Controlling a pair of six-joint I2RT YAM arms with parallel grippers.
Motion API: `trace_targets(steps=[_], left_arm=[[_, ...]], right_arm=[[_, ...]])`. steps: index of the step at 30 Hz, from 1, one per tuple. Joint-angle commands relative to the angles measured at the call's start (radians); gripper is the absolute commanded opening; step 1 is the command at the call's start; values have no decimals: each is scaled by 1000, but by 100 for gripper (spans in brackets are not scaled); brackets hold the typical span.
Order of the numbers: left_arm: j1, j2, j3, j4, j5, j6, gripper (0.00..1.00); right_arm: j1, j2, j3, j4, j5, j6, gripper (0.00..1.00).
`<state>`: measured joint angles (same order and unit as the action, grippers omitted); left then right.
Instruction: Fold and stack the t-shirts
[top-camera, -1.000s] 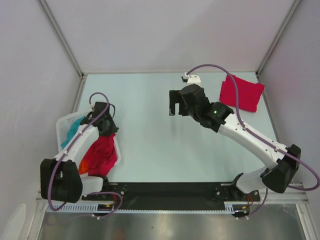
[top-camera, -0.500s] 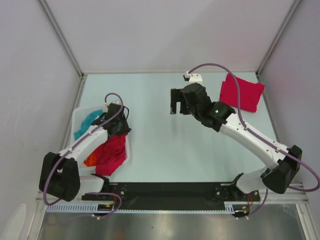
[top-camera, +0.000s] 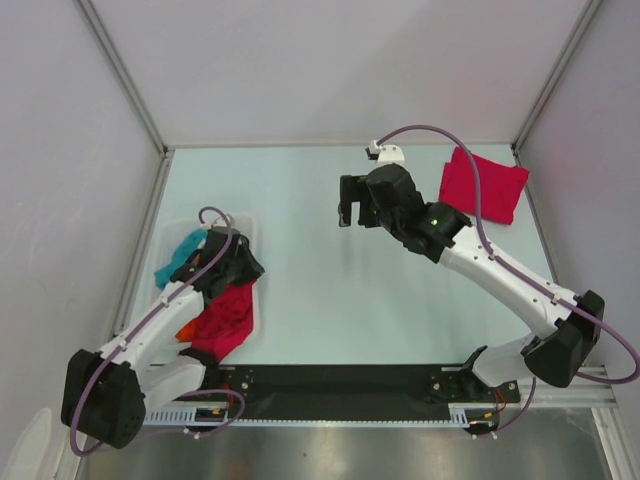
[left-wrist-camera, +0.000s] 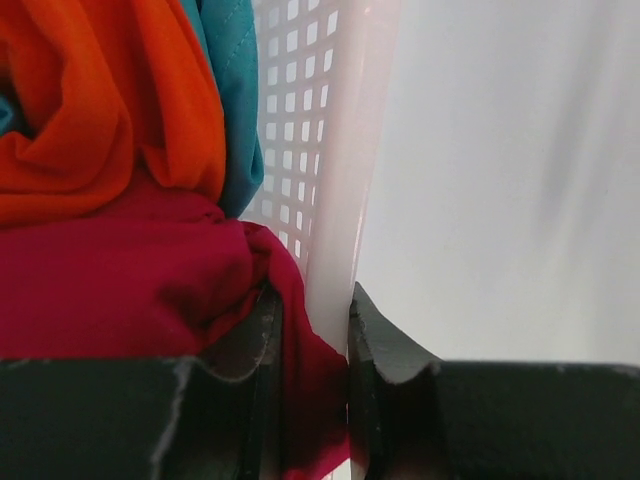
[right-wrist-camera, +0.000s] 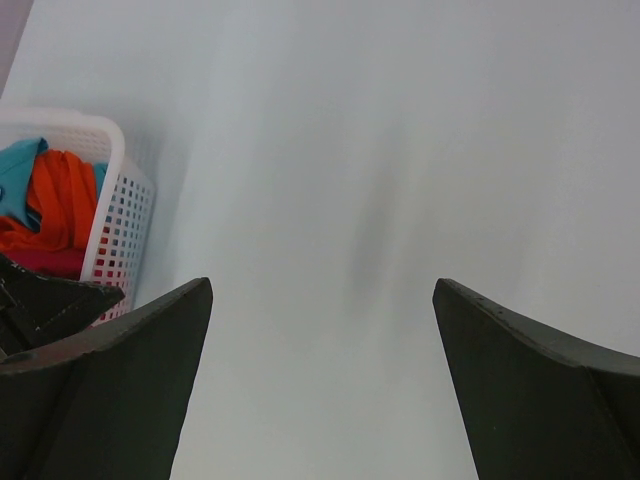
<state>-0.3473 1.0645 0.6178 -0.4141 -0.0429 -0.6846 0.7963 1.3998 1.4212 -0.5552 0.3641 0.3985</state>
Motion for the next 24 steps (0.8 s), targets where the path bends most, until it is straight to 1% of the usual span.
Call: trace_targets(steps=[1, 4, 6, 7, 9, 10, 11, 12, 15, 19, 24], left_arm=[[-1, -20, -69, -389, 143, -165, 0], [36, -83, -41, -460, 134, -144, 0], [65, -115, 8, -508, 121, -121, 0], [74, -123, 29, -569, 97, -93, 0], [106, -138, 103, -613, 86, -53, 0], [108, -143, 135, -650, 45, -14, 0], [110, -129, 204, -678, -24, 2, 0], [117, -117, 238, -727, -55, 20, 0], [131, -84, 339, -764, -147, 103, 0], [163, -14, 456, -756, -184, 160, 0], [202, 75, 519, -655, -187, 210, 0]], right_arm=[[-3, -41, 31, 35, -11, -12, 100], [-3, -51, 24, 38, -10, -13, 100], [-3, -58, 21, 40, -8, -16, 100], [-3, -62, 19, 40, -7, -18, 100], [-5, -68, 19, 41, -8, -20, 100], [-5, -71, 16, 43, -8, -21, 100], [-6, -76, 15, 47, -8, -21, 100], [-6, -79, 12, 49, -10, -20, 100], [-8, -88, 7, 49, -13, -24, 100], [-11, -94, 8, 49, -16, -26, 100], [-12, -97, 12, 52, -28, -24, 100]])
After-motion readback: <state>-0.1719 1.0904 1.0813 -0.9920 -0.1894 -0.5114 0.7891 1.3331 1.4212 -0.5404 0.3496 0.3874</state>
